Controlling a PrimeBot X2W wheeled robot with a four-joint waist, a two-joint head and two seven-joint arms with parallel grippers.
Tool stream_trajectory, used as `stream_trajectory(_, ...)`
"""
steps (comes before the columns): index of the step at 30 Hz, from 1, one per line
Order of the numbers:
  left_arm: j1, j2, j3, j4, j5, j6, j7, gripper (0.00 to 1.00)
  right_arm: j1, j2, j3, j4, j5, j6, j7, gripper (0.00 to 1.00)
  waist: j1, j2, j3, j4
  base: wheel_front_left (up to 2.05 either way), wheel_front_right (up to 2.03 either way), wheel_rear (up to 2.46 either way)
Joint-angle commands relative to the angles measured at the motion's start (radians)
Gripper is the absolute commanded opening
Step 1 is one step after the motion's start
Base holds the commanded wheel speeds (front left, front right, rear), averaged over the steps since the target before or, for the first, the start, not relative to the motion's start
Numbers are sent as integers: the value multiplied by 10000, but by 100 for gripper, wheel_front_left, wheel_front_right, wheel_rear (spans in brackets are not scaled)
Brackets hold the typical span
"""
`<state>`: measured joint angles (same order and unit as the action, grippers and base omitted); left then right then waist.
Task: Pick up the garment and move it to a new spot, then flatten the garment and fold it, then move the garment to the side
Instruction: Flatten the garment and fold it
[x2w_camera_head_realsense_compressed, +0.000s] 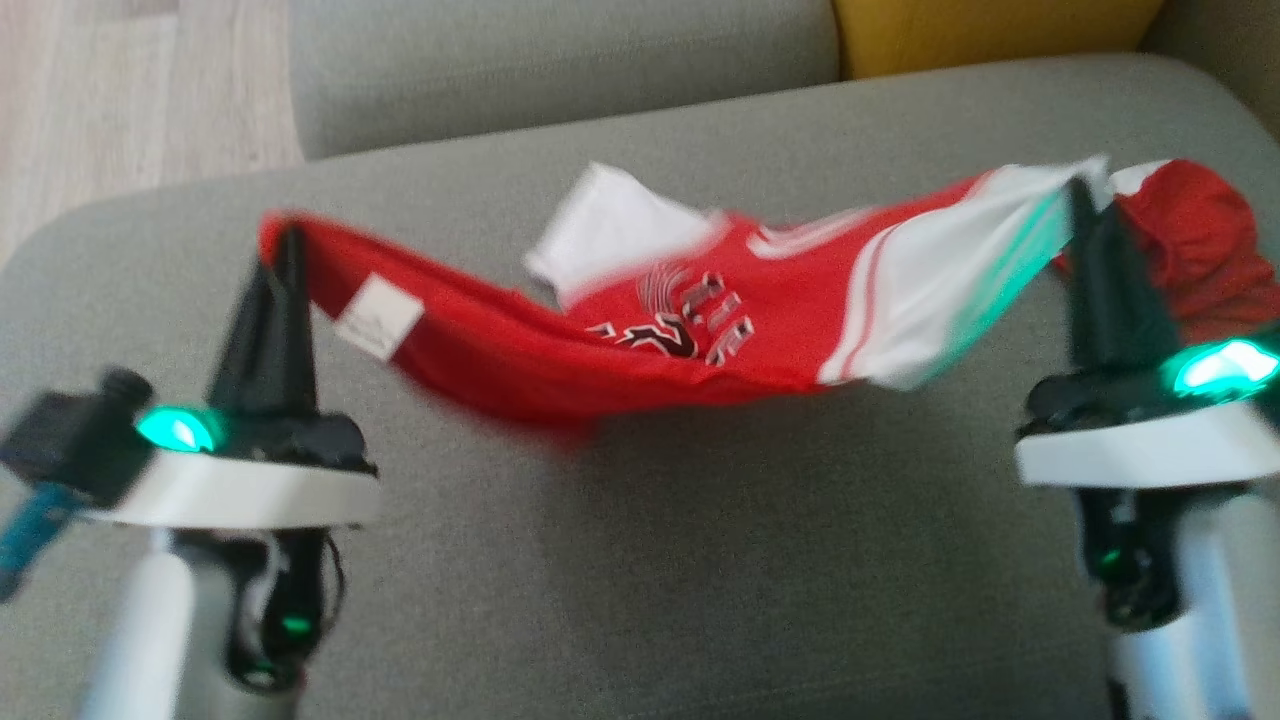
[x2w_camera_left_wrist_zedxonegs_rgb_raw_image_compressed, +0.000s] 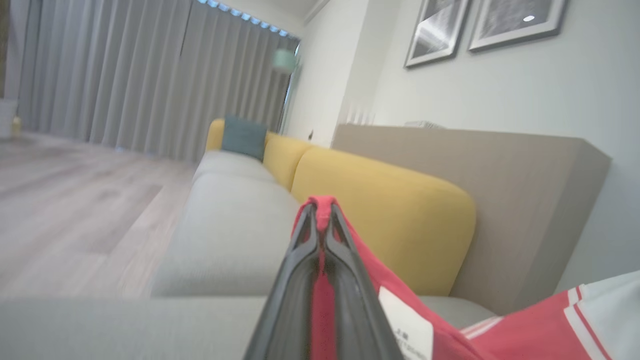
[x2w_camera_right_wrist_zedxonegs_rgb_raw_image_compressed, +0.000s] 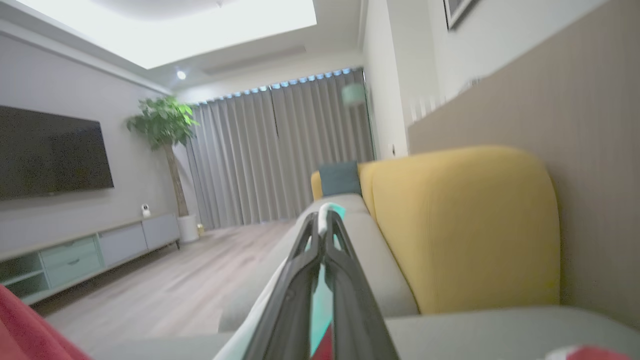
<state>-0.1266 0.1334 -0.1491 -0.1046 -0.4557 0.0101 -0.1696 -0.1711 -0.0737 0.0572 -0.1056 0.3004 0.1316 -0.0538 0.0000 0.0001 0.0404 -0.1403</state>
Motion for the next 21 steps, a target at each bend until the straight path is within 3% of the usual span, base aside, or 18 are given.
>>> stream_trajectory(1, -779, 468, 343, -1272, 236, 60, 317, 0, -684, -181, 131, -1008, 169, -9, 50, 0, 0, -1, -283, -23, 0, 0, 0)
stream_trajectory(7, -2030, 1277, 354, -3834, 698, 48, 1597, 0, -1407, -506, -229, -3027, 253, -9, 528, 0, 0, -1, -496, -25, 0, 0, 0)
stream_trajectory(12, -3416, 1739, 366, -4919, 750, -54, 2687, 0, -2074, -760, -596, -4284, 118, -9, 1078, 0, 0, -1, -422, -37, 0, 0, 0)
stream_trajectory(17, -4422, 2000, 397, -4719, 687, -119, 3398, 0, -2503, -821, -922, -4557, -5, -9, 1594, 0, 0, -1, -3, 27, 0, 0, 0)
stream_trajectory(21, -5357, 2208, 490, -3143, 436, -209, 3979, 0, -3366, -747, -721, -3840, 186, -9, 2075, 0, 0, -1, 997, 102, 0, 0, 0)
